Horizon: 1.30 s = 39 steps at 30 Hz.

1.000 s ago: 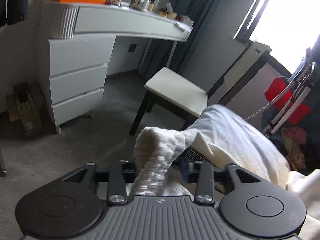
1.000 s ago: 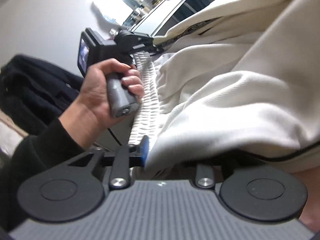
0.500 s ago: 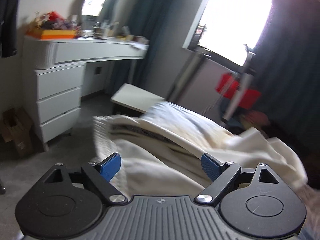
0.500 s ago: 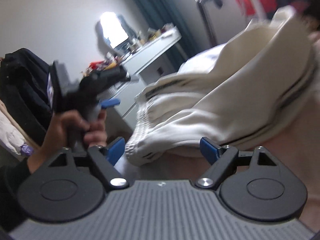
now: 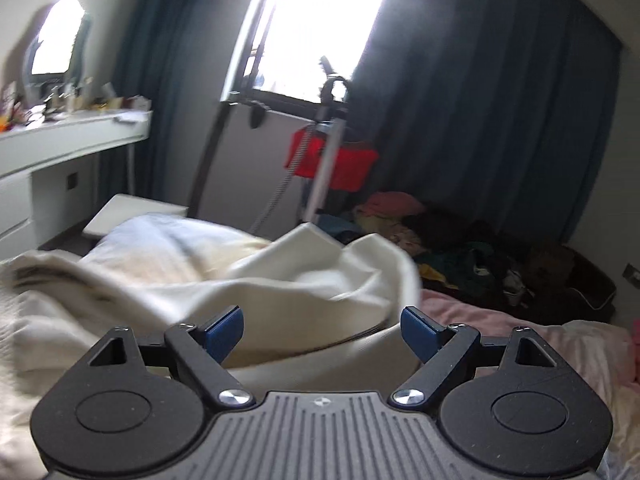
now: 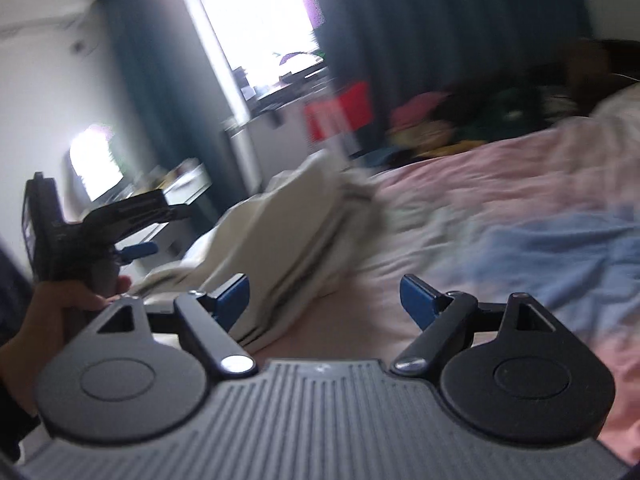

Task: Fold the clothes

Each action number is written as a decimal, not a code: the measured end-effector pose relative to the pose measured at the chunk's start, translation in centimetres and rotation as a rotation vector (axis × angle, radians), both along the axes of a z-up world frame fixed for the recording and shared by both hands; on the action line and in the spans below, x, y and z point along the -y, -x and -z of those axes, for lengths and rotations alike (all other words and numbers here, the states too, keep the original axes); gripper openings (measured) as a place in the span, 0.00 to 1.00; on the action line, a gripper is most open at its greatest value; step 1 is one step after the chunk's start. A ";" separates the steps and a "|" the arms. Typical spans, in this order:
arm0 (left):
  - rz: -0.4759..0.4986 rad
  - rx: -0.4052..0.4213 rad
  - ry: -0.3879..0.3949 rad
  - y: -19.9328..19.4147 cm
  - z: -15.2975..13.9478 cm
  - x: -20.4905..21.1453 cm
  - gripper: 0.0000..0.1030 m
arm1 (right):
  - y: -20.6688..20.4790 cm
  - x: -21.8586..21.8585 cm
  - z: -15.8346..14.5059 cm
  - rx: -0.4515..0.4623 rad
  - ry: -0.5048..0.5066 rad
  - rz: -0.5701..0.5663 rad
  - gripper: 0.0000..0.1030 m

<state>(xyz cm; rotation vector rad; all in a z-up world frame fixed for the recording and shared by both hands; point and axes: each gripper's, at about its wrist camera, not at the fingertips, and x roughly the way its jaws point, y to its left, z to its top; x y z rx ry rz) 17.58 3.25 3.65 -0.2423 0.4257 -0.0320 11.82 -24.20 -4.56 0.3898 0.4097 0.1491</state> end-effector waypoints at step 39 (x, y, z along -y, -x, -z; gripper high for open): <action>0.114 0.122 -0.386 -10.8 -0.9 14.7 0.02 | -6.3 7.5 7.3 -0.009 -0.102 0.335 0.82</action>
